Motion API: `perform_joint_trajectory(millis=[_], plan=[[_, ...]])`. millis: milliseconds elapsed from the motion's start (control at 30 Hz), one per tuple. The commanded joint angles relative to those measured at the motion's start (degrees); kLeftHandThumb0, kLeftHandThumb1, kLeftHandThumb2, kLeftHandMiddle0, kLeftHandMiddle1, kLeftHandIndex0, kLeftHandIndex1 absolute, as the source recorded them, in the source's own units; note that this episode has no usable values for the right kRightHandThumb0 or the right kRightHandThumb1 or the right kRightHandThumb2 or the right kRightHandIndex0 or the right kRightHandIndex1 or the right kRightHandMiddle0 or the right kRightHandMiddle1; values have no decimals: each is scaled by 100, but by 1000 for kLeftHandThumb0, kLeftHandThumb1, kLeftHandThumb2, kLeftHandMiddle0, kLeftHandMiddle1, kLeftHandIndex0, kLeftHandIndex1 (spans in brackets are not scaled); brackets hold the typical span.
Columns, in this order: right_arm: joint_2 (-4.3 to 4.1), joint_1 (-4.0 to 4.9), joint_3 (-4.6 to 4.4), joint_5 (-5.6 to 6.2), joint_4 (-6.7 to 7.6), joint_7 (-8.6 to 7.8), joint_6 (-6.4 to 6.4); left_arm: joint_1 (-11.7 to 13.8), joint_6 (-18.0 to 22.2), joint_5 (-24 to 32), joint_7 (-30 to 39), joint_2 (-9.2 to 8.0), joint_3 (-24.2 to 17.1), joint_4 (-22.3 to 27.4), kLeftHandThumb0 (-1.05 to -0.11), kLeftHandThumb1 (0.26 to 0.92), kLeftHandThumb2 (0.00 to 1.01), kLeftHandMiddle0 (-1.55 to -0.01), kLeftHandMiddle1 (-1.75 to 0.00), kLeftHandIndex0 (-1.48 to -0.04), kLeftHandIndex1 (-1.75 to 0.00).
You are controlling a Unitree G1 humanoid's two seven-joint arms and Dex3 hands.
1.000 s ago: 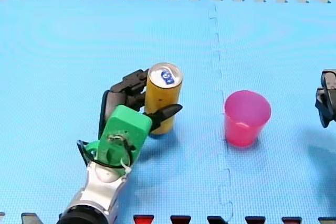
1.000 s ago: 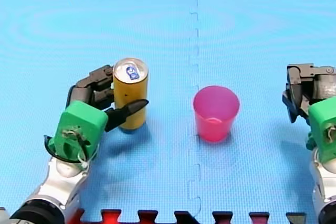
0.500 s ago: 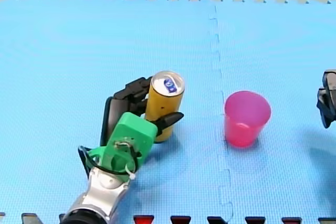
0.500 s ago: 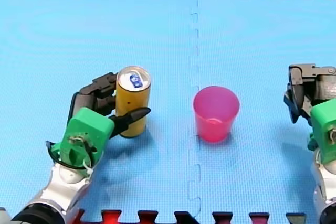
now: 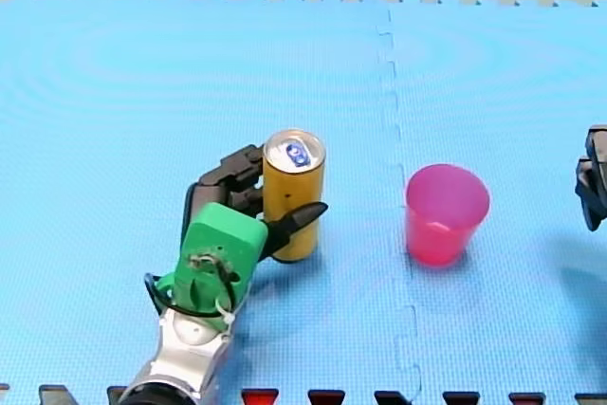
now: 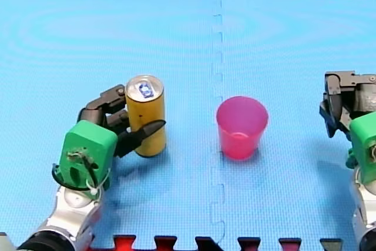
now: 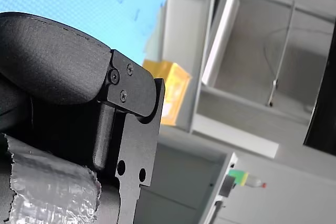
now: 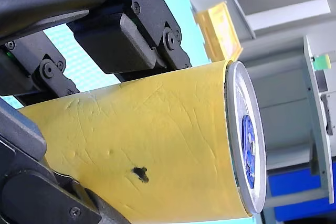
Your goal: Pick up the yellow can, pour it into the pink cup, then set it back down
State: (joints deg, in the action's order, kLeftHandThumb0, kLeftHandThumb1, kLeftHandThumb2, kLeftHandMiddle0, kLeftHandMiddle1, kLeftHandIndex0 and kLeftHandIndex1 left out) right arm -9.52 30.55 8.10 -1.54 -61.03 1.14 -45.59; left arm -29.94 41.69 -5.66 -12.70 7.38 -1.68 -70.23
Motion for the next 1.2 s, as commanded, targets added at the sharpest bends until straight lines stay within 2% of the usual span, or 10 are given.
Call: perform_joint_trajectory(millis=[0,267,467,633,867,1167], plan=[[-38,-6,7,7,10,21,-42,56,-13,48,92,3,-55,-54,-375,793,1,-1307,0,-1207,0],[-41,5,2,-5,-21,23,-81,87,-51,119,231,6,-115,-91,-366,794,0,-1296,0,-1195,0],[-39,-1,-19,-46,-15,65,-102,125,72,-110,56,-67,35,-82,-364,797,1,-1271,-1,-1193,0],[-38,-11,-26,-57,4,77,-105,169,231,-570,-464,-157,312,-82,-367,800,2,-1275,-4,-1192,0],[-37,-25,-28,-50,41,80,-87,262,279,-1394,-1581,-290,849,-84,-374,806,3,-1275,-3,-1192,0],[-43,-20,-16,-26,27,57,-89,285,443,-1827,-2211,-426,1213,-188,-370,815,3,-1275,-1,-1190,0]])
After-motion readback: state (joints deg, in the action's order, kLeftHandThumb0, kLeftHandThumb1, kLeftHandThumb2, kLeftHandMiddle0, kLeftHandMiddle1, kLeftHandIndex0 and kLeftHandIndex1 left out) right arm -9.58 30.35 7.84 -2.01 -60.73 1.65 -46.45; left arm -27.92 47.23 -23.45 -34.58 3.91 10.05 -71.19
